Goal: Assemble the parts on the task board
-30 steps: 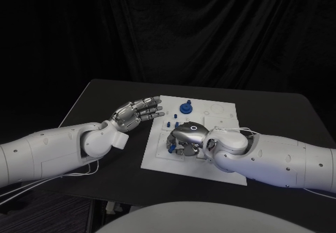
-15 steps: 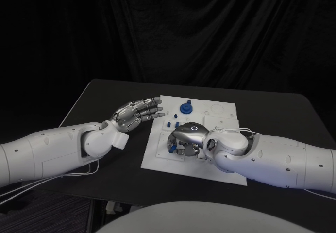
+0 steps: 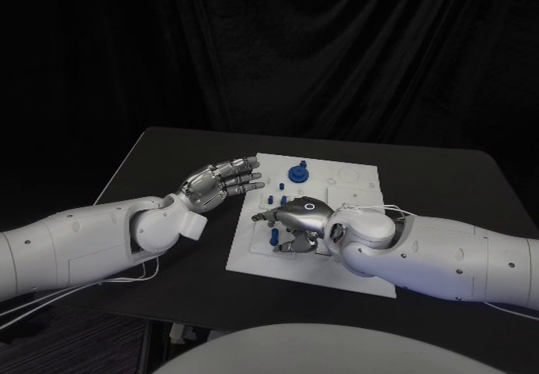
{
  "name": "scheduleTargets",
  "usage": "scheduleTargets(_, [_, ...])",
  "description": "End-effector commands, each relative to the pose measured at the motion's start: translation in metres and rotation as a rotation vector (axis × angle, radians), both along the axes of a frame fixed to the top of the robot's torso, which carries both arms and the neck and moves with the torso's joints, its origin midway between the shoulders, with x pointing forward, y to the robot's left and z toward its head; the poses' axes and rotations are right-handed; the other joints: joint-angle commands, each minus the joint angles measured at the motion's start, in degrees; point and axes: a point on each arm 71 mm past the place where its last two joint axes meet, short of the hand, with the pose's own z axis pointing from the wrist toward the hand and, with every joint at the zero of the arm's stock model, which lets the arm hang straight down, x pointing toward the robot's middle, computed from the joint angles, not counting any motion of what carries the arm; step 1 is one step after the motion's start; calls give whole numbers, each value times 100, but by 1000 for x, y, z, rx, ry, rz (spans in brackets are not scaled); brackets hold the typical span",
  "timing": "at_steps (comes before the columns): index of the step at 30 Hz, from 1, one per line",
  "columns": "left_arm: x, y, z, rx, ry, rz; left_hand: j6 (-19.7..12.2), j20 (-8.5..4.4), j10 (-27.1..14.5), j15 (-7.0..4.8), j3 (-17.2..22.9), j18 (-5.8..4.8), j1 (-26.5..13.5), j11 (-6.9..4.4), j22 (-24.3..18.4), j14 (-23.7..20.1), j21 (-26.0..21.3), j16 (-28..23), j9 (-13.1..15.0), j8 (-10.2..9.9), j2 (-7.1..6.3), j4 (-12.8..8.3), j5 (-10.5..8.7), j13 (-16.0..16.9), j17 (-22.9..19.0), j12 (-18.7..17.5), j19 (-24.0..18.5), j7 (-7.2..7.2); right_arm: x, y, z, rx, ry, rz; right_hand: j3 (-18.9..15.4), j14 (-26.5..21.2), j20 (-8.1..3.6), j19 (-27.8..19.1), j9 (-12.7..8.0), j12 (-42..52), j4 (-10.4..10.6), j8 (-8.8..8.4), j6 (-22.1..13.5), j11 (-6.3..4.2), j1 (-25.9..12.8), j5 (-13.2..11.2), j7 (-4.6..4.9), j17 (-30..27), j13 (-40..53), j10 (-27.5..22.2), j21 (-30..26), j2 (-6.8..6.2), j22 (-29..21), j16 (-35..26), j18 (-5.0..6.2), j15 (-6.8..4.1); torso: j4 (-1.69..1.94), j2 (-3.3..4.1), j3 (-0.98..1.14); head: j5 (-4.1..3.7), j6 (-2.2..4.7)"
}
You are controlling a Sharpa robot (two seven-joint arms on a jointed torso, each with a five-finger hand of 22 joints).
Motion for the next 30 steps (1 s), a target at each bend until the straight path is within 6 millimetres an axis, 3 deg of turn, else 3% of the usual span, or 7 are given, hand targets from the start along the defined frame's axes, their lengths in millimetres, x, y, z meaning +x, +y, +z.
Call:
scheduleTargets(1, [-1, -2, 0, -15, -4, -10, -6, -9, -13, 21, 48, -79, -63, 11, -12, -12, 4, 12, -6, 26, -14, -2, 24, 0, 2, 13, 21, 108, -1, 1, -1, 7, 12, 15, -112, -11, 39, -12, -86, -5, 34, -18, -119, 8, -32, -39, -24, 12, -20, -23, -27, 19, 527, 41, 58, 27, 1, 1, -2, -8, -1])
scheduleTargets(5, [-1, -2, 0, -15, -3, -11, -6, -9, -13, 21, 48, -79, -63, 11, -12, -12, 4, 12, -6, 26, -14, -2, 24, 0, 2, 13, 21, 108, -1, 1, -1, 10, 12, 13, -300, -86, 78, -80, -88, 33, 109, 27, 107, 42, -18, -151, 69, 18, -41, -39, -136, 59, 501, 62, 78, 66, 1, 1, -2, -14, -1])
scheduleTargets(12, [-1, -1, 0, -13, -2, -9, -16, -9, -20, 21, 57, -78, -73, 11, -17, -17, 3, 11, -8, 25, -22, -2, 22, -1, 1, 7, 19, 108, 0, -6, 2, 43, 6, -11, -404, -124, 103, -94, -77, 137, 129, 82, 427, 53, 102, -90, 207, 29, -38, -40, -129, 128, 504, 119, 83, 81, 4, -1, 0, -18, -1])
scheduleTargets(16, [0, 0, -1, -10, -1, -5, -16, -9, -20, 21, 57, -78, -73, 11, -17, -17, 3, 11, -8, 25, -22, -2, 22, -1, 1, 7, 19, 108, 1, -11, 4, 57, 0, -23, -474, -86, 49, -20, -66, 461, 107, 141, 837, -53, 215, 25, 331, 24, 59, 314, 14, 213, 534, 179, 72, 1, 0, -2, 0, -42, -1])
scheduleTargets(17, [0, 0, -1, -10, -1, -5, -15, -9, -19, 22, 61, -78, -77, 11, -12, -17, 3, 12, -8, 26, -24, -2, 21, 0, 1, 11, 22, 108, 1, -12, 3, 56, 1, -24, -493, -78, 27, -7, -12, 555, 107, 194, 1110, -86, 222, 37, 364, 18, 96, 416, 39, 230, 539, 183, 70, -24, -1, -2, 0, -48, -1])
scheduleTargets(22, [0, 0, -1, -11, -1, -7, -15, -9, -19, 22, 61, -78, -77, 11, -12, -17, 3, 12, -8, 26, -24, -2, 21, 0, 1, 11, 22, 108, 0, -12, 3, 46, 11, -23, -558, -49, -71, 21, 78, 931, 101, 363, 1778, -211, 250, 54, 572, -12, 281, 729, 82, 311, 545, 176, 61, -129, -17, -5, 2, -31, -1])
scheduleTargets(30, [-1, 0, -2, -11, 1, -8, -15, -9, -19, 22, 61, -78, -77, 11, -12, -17, 3, 12, -8, 26, -24, -2, 21, 0, 1, 11, 22, 108, -3, -9, 4, 64, 28, -5, -544, -32, -114, 34, 100, 1113, 65, 419, 2016, -245, 334, 141, 673, -35, 394, 834, 96, 392, 548, 159, 54, -166, -15, -4, 0, -43, -1])
